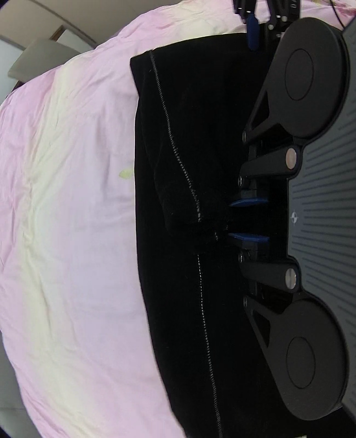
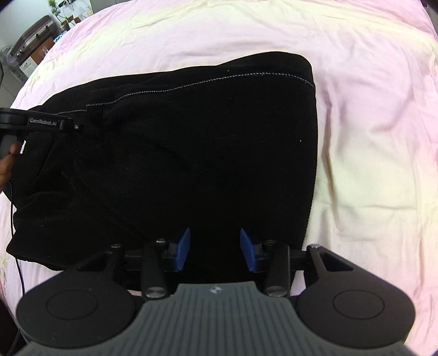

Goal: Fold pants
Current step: 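Lower the folded legs onto the waistband and open both grippers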

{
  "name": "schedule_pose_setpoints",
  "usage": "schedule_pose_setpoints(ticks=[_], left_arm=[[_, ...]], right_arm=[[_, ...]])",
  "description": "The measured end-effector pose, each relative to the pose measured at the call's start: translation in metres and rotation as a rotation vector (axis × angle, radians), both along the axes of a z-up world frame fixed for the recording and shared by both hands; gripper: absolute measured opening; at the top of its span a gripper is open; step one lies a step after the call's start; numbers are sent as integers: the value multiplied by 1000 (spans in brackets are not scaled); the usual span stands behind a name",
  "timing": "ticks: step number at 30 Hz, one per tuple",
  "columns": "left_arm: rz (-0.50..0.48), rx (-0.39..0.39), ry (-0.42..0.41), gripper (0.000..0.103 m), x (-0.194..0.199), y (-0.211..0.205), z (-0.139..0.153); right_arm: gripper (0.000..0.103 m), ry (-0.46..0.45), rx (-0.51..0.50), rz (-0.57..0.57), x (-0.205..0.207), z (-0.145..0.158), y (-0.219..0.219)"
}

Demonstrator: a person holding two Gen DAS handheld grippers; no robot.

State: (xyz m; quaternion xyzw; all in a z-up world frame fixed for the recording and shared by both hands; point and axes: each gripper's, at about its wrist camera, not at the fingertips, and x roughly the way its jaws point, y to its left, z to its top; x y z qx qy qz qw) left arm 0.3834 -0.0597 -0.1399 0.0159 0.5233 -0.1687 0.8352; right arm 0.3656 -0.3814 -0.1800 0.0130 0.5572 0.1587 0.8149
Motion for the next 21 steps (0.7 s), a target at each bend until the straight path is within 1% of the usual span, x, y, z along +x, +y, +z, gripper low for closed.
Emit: schedule_pose_setpoints(ticks=[2,3,6,7,8,9,11,12,14,16,18,21], left_arm=[[-36,24,-26,25,-11,-1,17],[-47,16,-49,25,-19,0,28],[-85,-55,-100,25,-38,-1,54],[-106,-73,-110,25,-44,-5,59],[-128,-75,-118,27,-47,-10,60],[-151,-54,-116,28,-50,-17,57],[-153,36,-64,27,-50,-28,40],[-144,66,-42,22,-51,-28,31],[-117,106,-15,20,-50,-27,14],[-78,71,43,20,-46,-18,-1],[-62,49,52,19,-45,-13,-9],[-56,46,58,19,-45,-11,-9]], right_arm=[[37,-13,-2,0,-3,12,2],[37,-23,6,-6,-4,19,2],[37,-76,29,1,-13,40,5],[36,-97,12,8,-17,45,7],[33,-111,-13,9,-18,47,9],[32,-116,-44,4,-19,47,11],[26,-81,-49,-9,-19,41,10],[25,-50,-47,-9,-21,35,10],[24,-22,-63,18,-26,23,13],[24,-27,-68,34,-31,10,14],[24,-23,-65,28,-29,-2,17],[24,-21,-76,28,-27,-5,23]])
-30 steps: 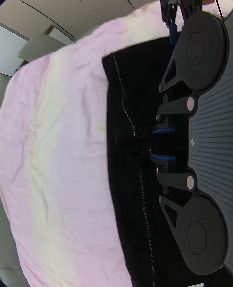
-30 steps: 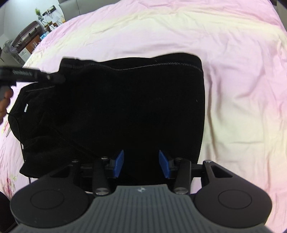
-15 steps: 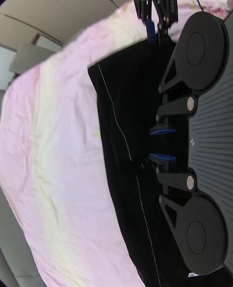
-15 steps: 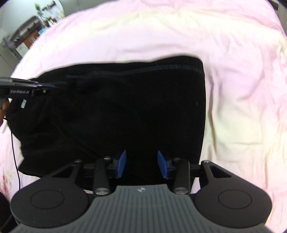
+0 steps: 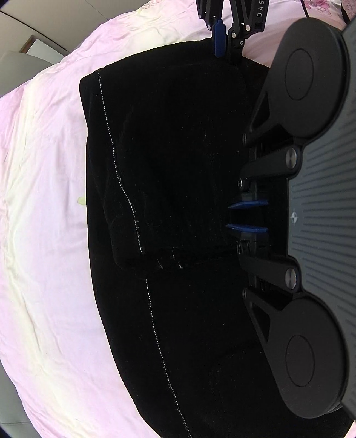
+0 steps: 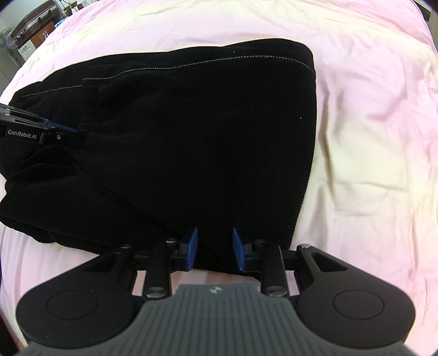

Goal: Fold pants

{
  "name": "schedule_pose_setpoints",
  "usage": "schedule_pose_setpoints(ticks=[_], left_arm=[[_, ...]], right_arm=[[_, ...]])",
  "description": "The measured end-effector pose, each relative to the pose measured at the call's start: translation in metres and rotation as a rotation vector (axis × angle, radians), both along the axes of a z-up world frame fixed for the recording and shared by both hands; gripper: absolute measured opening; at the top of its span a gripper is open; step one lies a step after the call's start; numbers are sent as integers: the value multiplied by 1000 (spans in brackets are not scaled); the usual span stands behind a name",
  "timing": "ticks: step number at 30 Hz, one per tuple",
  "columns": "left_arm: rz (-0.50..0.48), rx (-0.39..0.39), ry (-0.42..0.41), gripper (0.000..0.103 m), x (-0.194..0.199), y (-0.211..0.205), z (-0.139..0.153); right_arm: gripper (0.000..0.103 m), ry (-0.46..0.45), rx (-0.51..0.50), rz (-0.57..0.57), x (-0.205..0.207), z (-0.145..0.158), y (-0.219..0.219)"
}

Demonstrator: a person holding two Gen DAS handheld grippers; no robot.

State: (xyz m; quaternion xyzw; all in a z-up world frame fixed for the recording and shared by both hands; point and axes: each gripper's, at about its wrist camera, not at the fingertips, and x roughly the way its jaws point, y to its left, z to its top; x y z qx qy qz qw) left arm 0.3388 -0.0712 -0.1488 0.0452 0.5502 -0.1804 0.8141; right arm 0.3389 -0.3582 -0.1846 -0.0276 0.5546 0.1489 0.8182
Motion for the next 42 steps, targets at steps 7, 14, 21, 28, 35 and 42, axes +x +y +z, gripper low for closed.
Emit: schedule_pose_setpoints(ticks=[7,14,21,28,35,42], left_arm=[[-24,-31,-26,38,-19,41,46],[8,64,-63,59,-42,136,91],[123,130,-48,70,-49,237,103],[367,14,4,74,-50,344,65],[595,-307,117,81,-52,391,10],[688,-505,145,88,-45,402,-18]], right_arm=[[29,-16,13,-15,0,38,2],[30,-42,-46,181,-11,76,57],[36,-82,-99,372,-7,89,130],[31,-132,-220,566,11,83,196],[7,-83,-312,612,43,64,217],[0,0,-362,699,58,28,233]])
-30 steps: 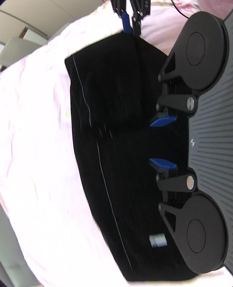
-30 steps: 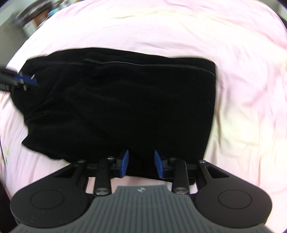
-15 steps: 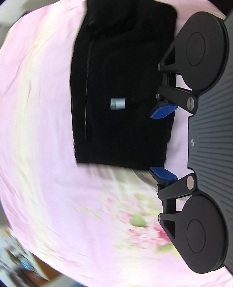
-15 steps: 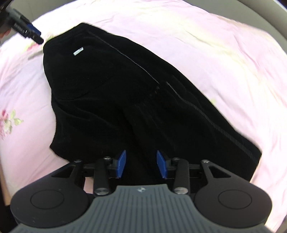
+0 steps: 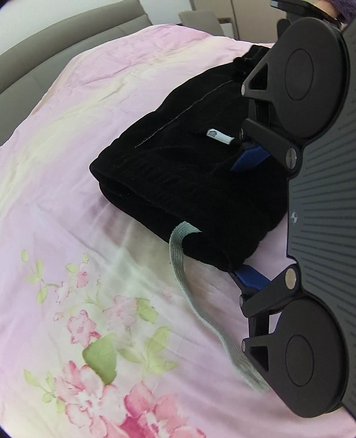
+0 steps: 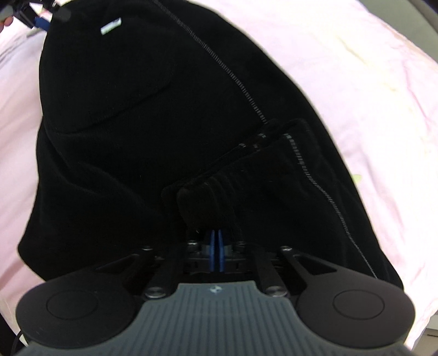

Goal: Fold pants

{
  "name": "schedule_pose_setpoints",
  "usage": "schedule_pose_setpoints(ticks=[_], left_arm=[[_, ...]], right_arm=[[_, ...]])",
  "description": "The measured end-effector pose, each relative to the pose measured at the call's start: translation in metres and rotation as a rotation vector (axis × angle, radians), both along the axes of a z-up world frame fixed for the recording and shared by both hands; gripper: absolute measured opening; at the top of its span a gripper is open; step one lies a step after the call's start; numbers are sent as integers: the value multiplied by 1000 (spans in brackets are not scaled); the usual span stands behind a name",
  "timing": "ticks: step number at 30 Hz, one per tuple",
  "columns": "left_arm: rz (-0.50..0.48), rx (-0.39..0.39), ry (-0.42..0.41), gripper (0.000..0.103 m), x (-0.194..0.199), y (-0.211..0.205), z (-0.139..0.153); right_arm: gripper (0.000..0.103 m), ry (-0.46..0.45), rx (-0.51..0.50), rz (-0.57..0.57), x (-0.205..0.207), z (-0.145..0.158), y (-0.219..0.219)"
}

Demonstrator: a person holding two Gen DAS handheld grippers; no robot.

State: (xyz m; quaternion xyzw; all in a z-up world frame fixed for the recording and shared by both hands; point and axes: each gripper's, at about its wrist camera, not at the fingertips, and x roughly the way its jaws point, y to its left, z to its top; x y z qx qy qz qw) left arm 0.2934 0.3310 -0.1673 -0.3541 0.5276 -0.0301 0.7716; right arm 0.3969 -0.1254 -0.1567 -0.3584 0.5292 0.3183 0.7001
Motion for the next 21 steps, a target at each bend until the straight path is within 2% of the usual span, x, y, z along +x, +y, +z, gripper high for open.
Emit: schedule_pose_setpoints(ticks=[4,7,10,11,15,17,21], left_arm=[[47,-29,-11,83,5,0,-13],[77,-6,-18,76,6,-5,-15],[80,51,-51,60,5,-13,-2],[87,63,-65,51,5,-15,3],[103,103,-140,36,2,-25,40],[102,117,-195,31,-1,-33,66],[35,192,-300,29,-1,-67,121]], right_arm=[[0,25,-30,38,7,-16,7],[0,38,-37,25,11,-28,13],[0,40,-36,22,13,-27,12],[0,39,-34,19,13,-26,11],[0,17,-21,-6,9,-21,10],[0,0,-11,-16,4,-15,6],[1,-25,16,-40,-8,4,-11]])
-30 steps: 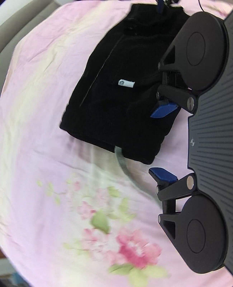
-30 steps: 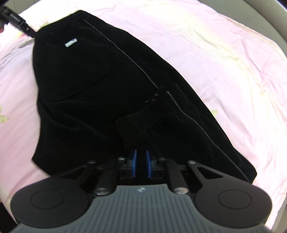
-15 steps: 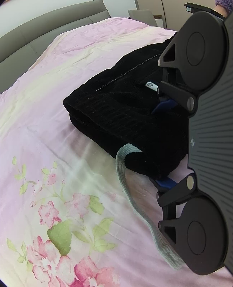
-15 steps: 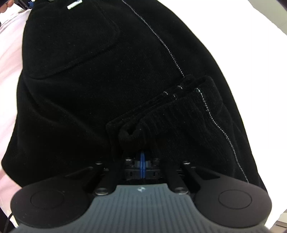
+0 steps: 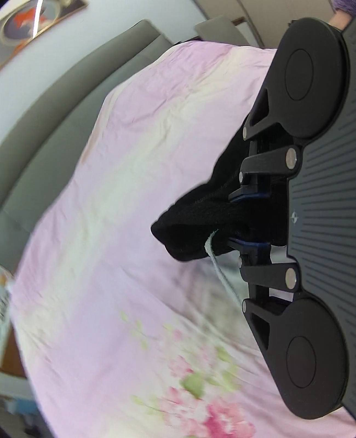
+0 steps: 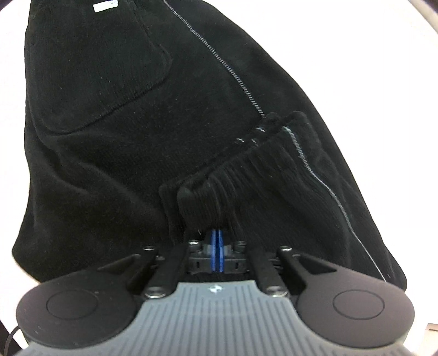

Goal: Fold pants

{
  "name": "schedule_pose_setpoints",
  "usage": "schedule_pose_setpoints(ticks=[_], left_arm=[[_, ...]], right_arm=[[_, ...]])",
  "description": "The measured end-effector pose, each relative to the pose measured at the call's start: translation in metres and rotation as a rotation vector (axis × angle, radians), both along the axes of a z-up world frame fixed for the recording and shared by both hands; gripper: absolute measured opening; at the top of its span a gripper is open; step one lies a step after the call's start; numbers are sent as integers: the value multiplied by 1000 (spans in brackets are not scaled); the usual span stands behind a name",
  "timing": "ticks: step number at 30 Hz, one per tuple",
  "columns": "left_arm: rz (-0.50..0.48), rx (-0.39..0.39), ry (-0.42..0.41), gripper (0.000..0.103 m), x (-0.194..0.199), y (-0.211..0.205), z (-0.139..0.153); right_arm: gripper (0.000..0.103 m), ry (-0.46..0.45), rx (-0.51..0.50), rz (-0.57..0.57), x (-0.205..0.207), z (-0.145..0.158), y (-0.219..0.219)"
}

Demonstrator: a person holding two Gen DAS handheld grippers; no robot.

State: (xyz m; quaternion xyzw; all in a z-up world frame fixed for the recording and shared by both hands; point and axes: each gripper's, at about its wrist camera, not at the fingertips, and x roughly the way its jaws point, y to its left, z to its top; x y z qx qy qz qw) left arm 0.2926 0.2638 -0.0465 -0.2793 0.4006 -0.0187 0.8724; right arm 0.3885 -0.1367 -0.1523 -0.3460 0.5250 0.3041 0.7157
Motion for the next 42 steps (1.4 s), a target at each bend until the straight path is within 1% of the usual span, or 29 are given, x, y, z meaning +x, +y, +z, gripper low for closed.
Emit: schedule_pose_setpoints(ticks=[1,4,6,10,14,17,19,20,22,26,28,30,31,32,33,34,36,38,40,42], left_arm=[[-22,28,-20,29,2,-13,13],[-87,99,-72,28,3,-51,51],[-129,138,-104,27,5,-81,70],[-220,208,-157,26,6,-144,102],[-328,272,-203,25,2,-210,122],[-411,347,-209,25,0,-262,124],[-474,388,-201,25,-1,-299,119],[-507,401,-197,23,-2,-316,114],[-568,419,-174,22,-2,-352,102],[-705,476,-117,22,-8,-415,57],[-763,487,-76,21,-15,-443,30],[-800,494,-48,19,-18,-461,7],[-820,490,-38,18,-19,-469,-3],[-846,464,-18,6,-21,-475,-11],[-862,419,6,0,-20,-480,-18],[-869,391,26,0,-19,-484,-24],[-888,395,50,0,-20,-495,-34],[-912,378,87,0,-18,-499,-44],[-939,344,93,0,-18,-492,-43],[-952,327,87,5,-17,-477,-34]], right_arm=[[3,2,12,-9,-1,5,-6],[6,-10,49,-36,-13,27,-32],[8,-24,79,-58,-17,37,-50],[9,-29,135,-109,-33,54,-94],[9,-35,170,-151,-43,58,-137],[9,-36,198,-174,-57,61,-163],[9,-38,211,-191,-62,62,-180],[9,-40,217,-200,-63,63,-186],[9,-41,224,-218,-64,60,-195],[9,-35,245,-265,-72,58,-226],[9,-29,251,-279,-76,56,-238],[9,-21,258,-284,-80,54,-248],[9,-16,262,-285,-81,51,-250],[9,-10,268,-288,-82,50,-253],[9,-3,274,-291,-83,48,-255],[9,2,280,-292,-84,46,-257],[11,10,291,-289,-90,43,-264],[15,21,298,-288,-91,41,-265],[17,33,305,-290,-90,40,-263],[27,40,325,-313,-89,41,-261]])
